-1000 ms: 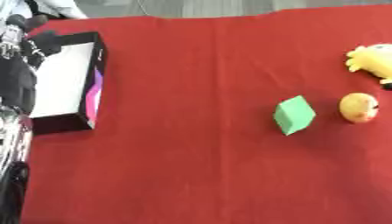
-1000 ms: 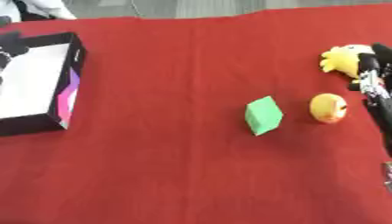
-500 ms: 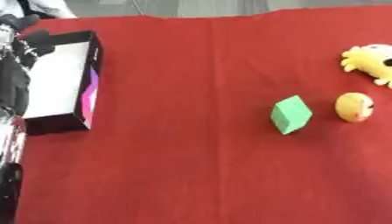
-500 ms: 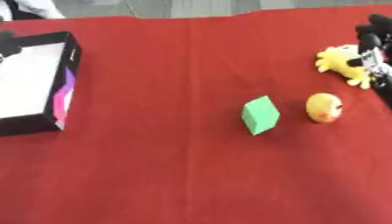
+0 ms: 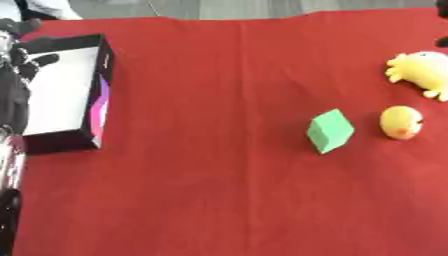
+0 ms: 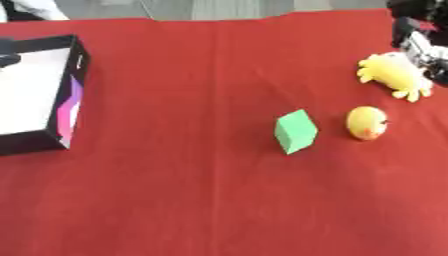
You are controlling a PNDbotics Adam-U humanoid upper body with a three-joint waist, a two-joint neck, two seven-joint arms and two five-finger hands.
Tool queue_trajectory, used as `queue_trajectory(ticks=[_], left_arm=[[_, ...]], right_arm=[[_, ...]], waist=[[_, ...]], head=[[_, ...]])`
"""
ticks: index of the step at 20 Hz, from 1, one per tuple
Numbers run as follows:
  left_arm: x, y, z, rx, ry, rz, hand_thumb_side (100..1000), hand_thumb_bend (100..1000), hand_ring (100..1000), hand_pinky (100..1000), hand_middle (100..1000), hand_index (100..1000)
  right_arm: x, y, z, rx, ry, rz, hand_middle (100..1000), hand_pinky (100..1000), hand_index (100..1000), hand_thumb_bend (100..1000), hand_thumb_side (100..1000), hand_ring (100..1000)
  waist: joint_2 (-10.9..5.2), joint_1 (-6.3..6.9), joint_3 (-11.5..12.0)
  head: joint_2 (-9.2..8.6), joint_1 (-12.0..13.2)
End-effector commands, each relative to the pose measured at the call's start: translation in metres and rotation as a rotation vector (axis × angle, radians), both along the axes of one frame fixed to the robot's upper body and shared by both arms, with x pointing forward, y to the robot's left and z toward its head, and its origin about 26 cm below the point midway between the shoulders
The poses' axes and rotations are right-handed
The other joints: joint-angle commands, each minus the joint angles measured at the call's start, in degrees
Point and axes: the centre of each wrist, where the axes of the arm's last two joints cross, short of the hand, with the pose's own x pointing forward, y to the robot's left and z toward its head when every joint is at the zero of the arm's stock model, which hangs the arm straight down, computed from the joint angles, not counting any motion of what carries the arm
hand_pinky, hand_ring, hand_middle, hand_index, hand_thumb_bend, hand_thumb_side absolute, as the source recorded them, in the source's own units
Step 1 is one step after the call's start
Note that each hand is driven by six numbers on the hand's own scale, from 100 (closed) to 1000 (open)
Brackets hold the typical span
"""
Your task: Pick up the objects with one hand, pass them to the other hand, and then place them into the box on the other side of the table.
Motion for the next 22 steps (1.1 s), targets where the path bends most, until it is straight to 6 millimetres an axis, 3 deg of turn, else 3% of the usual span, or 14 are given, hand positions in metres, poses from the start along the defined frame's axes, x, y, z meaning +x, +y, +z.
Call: queue_trajectory(ticks=[1, 4, 6, 8, 10, 17, 22], left_arm=[[-0.002, 0.009, 0.009, 0.036, -0.022, 0.026, 834, 100, 833, 781, 837, 775], [-0.003, 0.010, 0.008, 0.042, -0.018, 0.028, 833, 100, 834, 781, 838, 776], [-0.003, 0.011, 0.007, 0.042, -0.017, 0.035, 833, 100, 835, 782, 839, 776], [-0.004, 0.013, 0.006, 0.043, -0.014, 0.045, 834, 100, 836, 783, 840, 776], [-0.004, 0.015, 0.005, 0.047, -0.009, 0.054, 834, 100, 837, 783, 841, 776], [-0.005, 0.018, 0.003, 0.040, -0.003, 0.081, 835, 100, 841, 785, 843, 776], [-0.006, 0.018, 0.002, 0.038, 0.002, 0.088, 836, 100, 843, 786, 844, 775]], right_arm=[[-0.006, 0.004, 0.025, -0.193, 0.001, 0.049, 873, 798, 935, 100, 546, 925], [-0.006, 0.010, 0.036, -0.331, 0.022, 0.087, 875, 826, 934, 100, 511, 923], [-0.005, 0.015, 0.039, -0.392, 0.033, 0.119, 854, 832, 903, 100, 420, 910], [-0.004, 0.021, 0.041, -0.445, 0.031, 0.153, 857, 847, 902, 118, 393, 911], [-0.003, 0.028, 0.040, -0.513, 0.033, 0.196, 863, 861, 907, 180, 358, 915], [0.001, 0.052, 0.038, -0.695, 0.059, 0.277, 867, 893, 914, 242, 321, 918], [0.004, 0.065, 0.032, -0.788, 0.089, 0.320, 858, 902, 917, 270, 248, 918]], waist=[[-1.80, -1.04, -0.23], [-2.06, -1.23, -0.35], [-2.20, -1.32, -0.43], [-2.40, -1.52, -0.67], [-2.65, -1.77, -0.94], [-3.22, -1.96, -1.09], [-3.23, -1.91, -1.15]], head=[[0.11, -0.21], [0.31, -0.31], [0.52, -0.25], [0.88, 0.00], [1.13, 0.11], [1.43, -0.06], [1.35, -0.44]])
